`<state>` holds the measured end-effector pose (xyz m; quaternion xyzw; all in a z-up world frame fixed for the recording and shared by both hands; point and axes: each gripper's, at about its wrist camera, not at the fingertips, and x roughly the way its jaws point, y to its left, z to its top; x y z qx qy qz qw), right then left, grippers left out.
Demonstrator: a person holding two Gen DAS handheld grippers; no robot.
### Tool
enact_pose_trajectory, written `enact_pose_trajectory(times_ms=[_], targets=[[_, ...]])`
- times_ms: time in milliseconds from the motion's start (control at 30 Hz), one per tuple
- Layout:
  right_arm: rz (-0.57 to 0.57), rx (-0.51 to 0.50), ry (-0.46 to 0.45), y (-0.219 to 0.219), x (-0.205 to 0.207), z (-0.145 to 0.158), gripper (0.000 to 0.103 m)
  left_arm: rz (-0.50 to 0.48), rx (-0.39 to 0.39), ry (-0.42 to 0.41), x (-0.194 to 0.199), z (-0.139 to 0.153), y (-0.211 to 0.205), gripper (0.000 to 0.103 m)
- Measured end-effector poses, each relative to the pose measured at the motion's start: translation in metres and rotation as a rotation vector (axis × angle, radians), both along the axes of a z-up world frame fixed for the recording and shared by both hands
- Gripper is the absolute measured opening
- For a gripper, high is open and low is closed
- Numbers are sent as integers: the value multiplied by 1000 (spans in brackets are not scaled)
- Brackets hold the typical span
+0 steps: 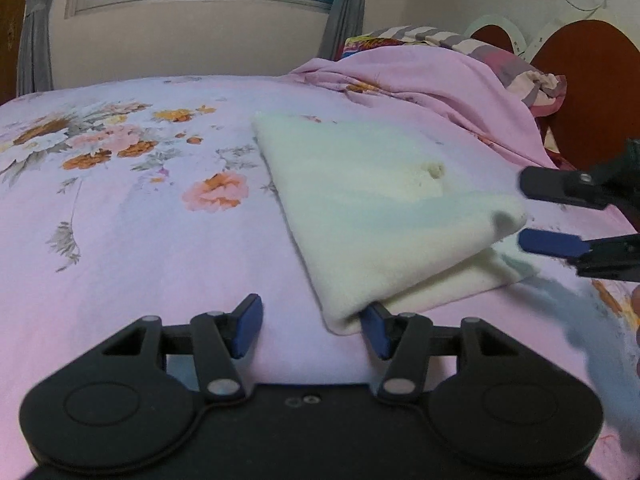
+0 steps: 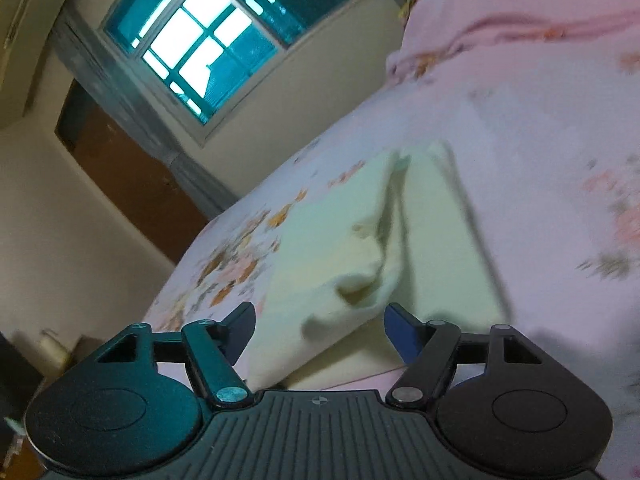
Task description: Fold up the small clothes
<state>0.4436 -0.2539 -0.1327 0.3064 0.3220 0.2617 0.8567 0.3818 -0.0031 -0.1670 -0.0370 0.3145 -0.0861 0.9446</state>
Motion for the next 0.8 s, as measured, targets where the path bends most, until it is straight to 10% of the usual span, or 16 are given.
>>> enact_pose_trajectory(times_ms=[167,233,267,500,667,800], targets=[[-3,29,98,16,27,-17,71,-8,24,-11,1,-2,-8,57],[-31,-42,67,22,32,-15,39,-6,29,-7,2,-3,-8,58],[-40,-89,75,26,37,-15,7,-5,32,-8,2,-4,-8,58],[-86,-103,-106,5,26,13,7,-3,59,-25,-2,-6,-13,61],[-113,-86,75,-13,36,-43,7,3,53,-20,-2,-6,-13,62],[-125,-78,10,-28,31,-34,21,2,35,-15,-2,-7,-10,61]])
